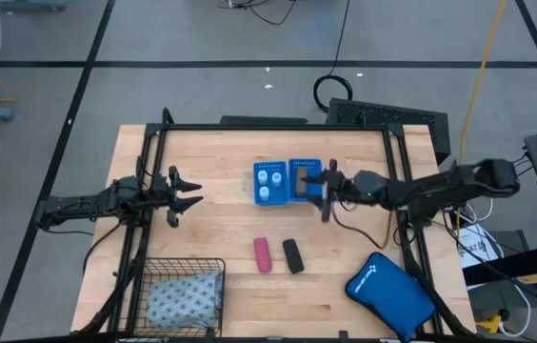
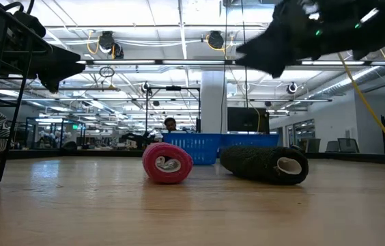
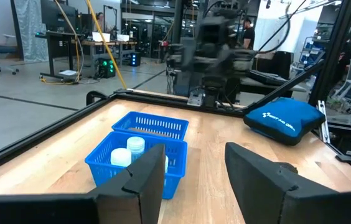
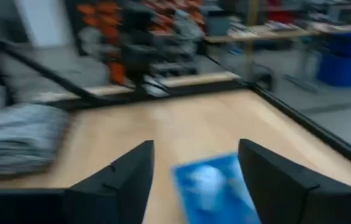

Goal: Pick & place medical supplies in basket/bin
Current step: Put the pink bandage into the right blue bin

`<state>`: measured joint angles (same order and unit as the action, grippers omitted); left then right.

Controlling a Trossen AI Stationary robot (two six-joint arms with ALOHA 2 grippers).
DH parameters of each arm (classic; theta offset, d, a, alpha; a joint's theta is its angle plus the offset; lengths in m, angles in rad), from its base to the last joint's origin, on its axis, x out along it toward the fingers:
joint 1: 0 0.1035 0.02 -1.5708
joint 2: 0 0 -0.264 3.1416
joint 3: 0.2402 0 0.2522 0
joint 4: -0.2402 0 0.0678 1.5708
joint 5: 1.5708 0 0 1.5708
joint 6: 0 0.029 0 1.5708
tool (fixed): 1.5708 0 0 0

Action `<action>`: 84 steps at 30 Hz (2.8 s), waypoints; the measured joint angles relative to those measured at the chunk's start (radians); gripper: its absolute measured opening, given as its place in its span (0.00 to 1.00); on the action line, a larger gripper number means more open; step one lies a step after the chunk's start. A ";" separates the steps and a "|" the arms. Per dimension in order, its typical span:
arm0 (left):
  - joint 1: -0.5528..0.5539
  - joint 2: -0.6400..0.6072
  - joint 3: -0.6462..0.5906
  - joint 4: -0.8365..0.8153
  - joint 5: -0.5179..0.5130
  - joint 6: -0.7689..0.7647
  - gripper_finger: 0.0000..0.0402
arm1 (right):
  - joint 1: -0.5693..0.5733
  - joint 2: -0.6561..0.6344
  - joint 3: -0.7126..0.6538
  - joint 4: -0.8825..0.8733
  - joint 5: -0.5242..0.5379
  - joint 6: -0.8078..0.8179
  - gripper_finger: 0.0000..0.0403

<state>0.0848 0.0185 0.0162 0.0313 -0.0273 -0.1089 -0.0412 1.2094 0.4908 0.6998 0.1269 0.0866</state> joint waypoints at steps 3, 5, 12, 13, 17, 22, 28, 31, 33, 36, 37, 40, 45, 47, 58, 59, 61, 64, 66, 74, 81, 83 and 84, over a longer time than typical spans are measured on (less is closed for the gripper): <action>0.000 0.000 0.000 0.000 0.000 0.000 0.43 | 0.100 -0.019 0.000 0.018 0.000 0.011 0.61; 0.000 0.000 0.000 0.000 0.000 0.000 0.43 | 0.163 -0.018 0.000 0.020 0.000 0.033 0.64; 0.000 0.000 0.000 0.000 0.000 0.000 0.43 | 0.321 -0.018 0.000 0.030 0.000 0.106 0.67; 0.000 0.000 0.000 0.000 0.000 0.000 0.43 | 0.333 -0.018 0.000 0.030 0.000 0.106 0.66; 0.000 0.000 0.000 0.000 0.000 0.000 0.43 | 0.361 -0.073 0.000 0.004 0.000 0.053 0.64; 0.000 0.000 0.000 0.001 0.000 0.000 0.43 | 0.355 -0.244 0.000 -0.186 0.003 -0.041 0.63; 0.000 0.000 0.000 0.001 0.000 0.000 0.43 | 0.353 -0.480 0.000 -0.479 0.003 0.002 0.63; 0.000 0.000 0.000 0.001 0.000 0.000 0.43 | 0.353 -0.582 0.000 -0.607 0.003 0.026 0.62; 0.000 0.000 0.000 0.001 0.000 0.000 0.43 | 0.353 -0.629 -0.003 -0.663 0.003 0.031 0.62; 0.000 0.000 0.000 0.001 0.000 0.000 0.43 | 0.353 -0.686 -0.035 -0.666 0.003 0.024 0.62; 0.000 0.000 0.000 0.001 0.000 0.000 0.43 | 0.353 -0.704 -0.049 -0.665 0.003 0.016 0.62; 0.000 0.000 0.000 0.001 0.000 0.000 0.43 | 0.353 -0.763 -0.107 -0.665 0.002 -0.031 0.63; 0.000 0.001 0.000 0.061 0.000 -0.001 0.43 | 0.353 -0.852 -0.205 -0.661 0.002 -0.054 0.63; 0.000 0.000 0.000 0.116 0.000 -0.031 0.43 | 0.352 -0.881 -0.227 -0.661 0.003 -0.049 0.63; -0.001 0.001 0.000 0.202 -0.067 -0.289 0.43 | 0.352 -0.962 -0.243 -0.734 0.003 -0.057 0.63; -0.001 0.001 0.000 0.205 -0.080 -0.320 0.43 | 0.352 -0.968 -0.243 -0.750 0.003 -0.057 0.63; -0.001 0.001 0.000 0.210 -0.105 -0.379 0.43 | 0.352 -0.978 -0.243 -0.765 0.003 -0.057 0.63; -0.001 0.001 0.000 0.201 -0.128 -0.414 0.43 | 0.352 -0.984 -0.243 -0.761 0.003 -0.057 0.63; -0.001 0.002 0.000 0.172 -0.152 -0.479 0.43 | 0.352 -0.986 -0.243 -0.761 0.003 -0.057 0.63; -0.053 0.193 0.000 0.234 -0.155 -0.656 0.57 | 0.352 -0.986 -0.243 -0.756 0.003 -0.051 0.63; -0.172 0.545 0.067 0.442 -0.164 -0.585 0.73 | 0.352 -0.986 -0.243 -0.749 0.005 -0.049 0.63; -0.207 0.662 0.131 0.419 -0.186 -0.554 0.73 | 0.352 -0.986 -0.243 -0.750 0.006 -0.049 0.63; -0.224 0.731 0.172 0.403 -0.194 -0.534 0.73 | 0.352 -0.986 -0.243 -0.749 0.006 -0.049 0.63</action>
<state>-0.1394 0.7494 0.1884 0.4346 -0.2213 -0.6433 0.3111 0.2234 0.2474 -0.0495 0.1327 0.0373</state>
